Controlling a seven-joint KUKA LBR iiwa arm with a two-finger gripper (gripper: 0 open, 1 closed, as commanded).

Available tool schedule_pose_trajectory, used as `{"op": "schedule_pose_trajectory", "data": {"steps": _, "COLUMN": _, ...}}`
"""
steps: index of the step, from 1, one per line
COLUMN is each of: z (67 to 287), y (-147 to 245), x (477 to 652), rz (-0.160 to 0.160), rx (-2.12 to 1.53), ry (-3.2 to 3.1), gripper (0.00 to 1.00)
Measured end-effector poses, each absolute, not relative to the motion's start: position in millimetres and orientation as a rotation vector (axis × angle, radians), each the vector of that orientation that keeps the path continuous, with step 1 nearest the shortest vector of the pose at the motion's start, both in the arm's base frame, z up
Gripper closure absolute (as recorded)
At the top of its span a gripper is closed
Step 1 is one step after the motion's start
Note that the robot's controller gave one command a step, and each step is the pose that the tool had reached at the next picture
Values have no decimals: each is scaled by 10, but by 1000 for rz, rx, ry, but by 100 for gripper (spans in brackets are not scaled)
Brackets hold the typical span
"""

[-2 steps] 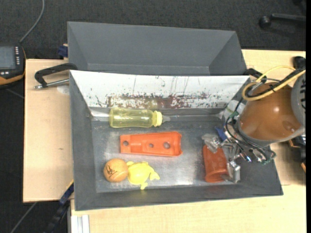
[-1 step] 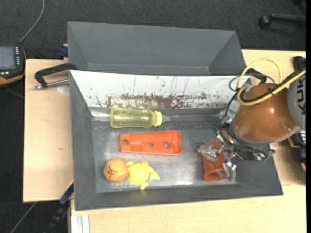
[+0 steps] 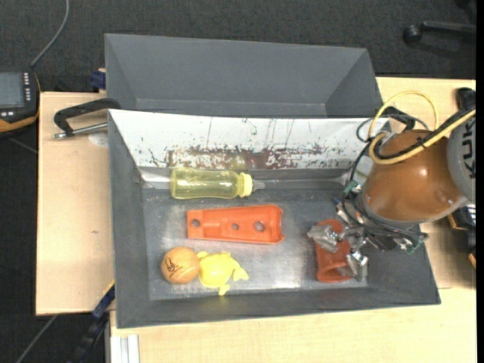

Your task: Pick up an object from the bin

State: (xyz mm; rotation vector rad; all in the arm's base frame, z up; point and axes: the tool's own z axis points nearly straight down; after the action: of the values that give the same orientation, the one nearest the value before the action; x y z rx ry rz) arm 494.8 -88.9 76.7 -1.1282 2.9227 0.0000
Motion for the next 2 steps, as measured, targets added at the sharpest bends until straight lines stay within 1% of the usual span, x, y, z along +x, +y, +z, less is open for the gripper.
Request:
{"op": "schedule_pose_trajectory", "data": {"steps": 1, "z": 842, "y": -878, "x": 4928, "rz": 7, "rx": -1133, "ry": 2927, "gripper": 100}}
{"op": "schedule_pose_trajectory", "data": {"steps": 2, "z": 1052, "y": -873, "x": 4929, "rz": 5, "rx": -1131, "ry": 2922, "gripper": 100}}
